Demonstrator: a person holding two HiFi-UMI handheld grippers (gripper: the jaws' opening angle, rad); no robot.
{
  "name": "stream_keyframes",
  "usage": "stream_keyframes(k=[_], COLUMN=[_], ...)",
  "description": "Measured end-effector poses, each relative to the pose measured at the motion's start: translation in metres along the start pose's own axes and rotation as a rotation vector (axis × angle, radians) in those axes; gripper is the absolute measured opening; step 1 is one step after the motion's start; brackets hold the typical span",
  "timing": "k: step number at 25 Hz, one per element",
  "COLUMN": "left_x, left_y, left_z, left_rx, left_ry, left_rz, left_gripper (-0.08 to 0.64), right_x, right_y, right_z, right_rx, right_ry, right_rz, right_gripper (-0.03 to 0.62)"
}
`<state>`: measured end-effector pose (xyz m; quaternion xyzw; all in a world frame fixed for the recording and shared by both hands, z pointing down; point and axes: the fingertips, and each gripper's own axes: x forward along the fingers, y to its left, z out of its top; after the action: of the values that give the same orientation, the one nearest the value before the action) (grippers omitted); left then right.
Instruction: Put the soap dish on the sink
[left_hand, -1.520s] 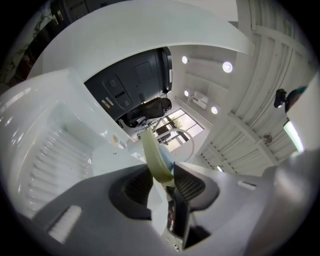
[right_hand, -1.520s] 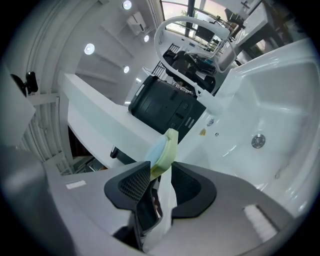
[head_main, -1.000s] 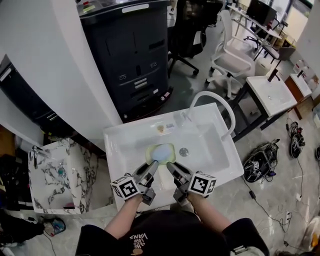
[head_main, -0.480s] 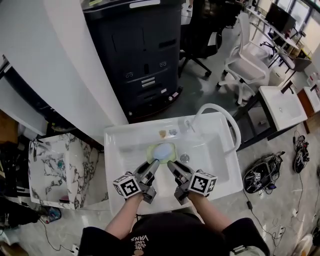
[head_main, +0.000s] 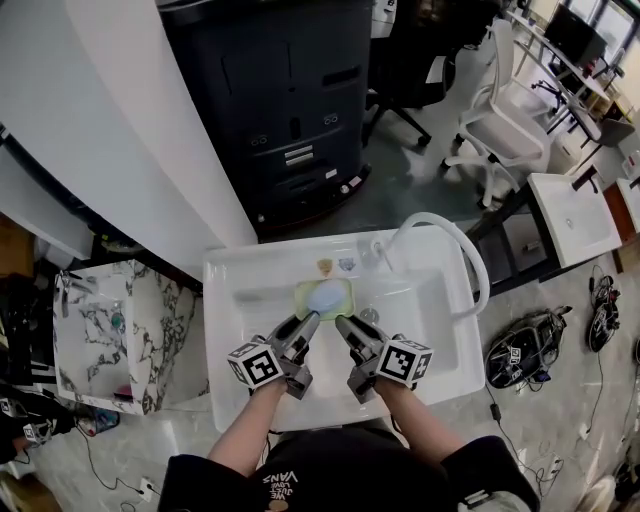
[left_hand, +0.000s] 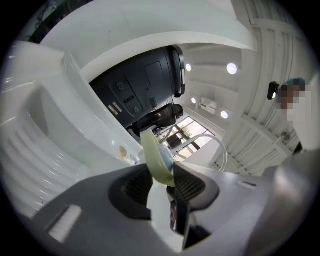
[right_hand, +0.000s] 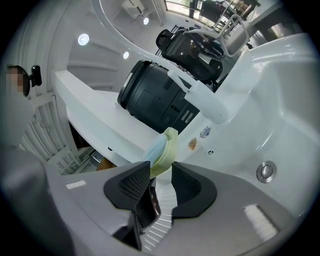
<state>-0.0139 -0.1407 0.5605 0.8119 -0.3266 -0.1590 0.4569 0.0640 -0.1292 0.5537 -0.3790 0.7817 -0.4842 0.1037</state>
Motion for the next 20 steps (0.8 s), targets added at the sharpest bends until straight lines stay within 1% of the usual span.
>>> stream_keyframes(k=[20], left_x=[0.032], left_y=[0.054], left_z=[-0.012], left_rx=[-0.019], left_ry=[0.008], left_rz=[0.080], left_gripper=[0.176], right_x=[0.030], right_y=[-0.060], right_z=[0.002], right_rx=[0.030], right_ry=[0.061], right_rz=[-0.044], right_gripper=[0.115])
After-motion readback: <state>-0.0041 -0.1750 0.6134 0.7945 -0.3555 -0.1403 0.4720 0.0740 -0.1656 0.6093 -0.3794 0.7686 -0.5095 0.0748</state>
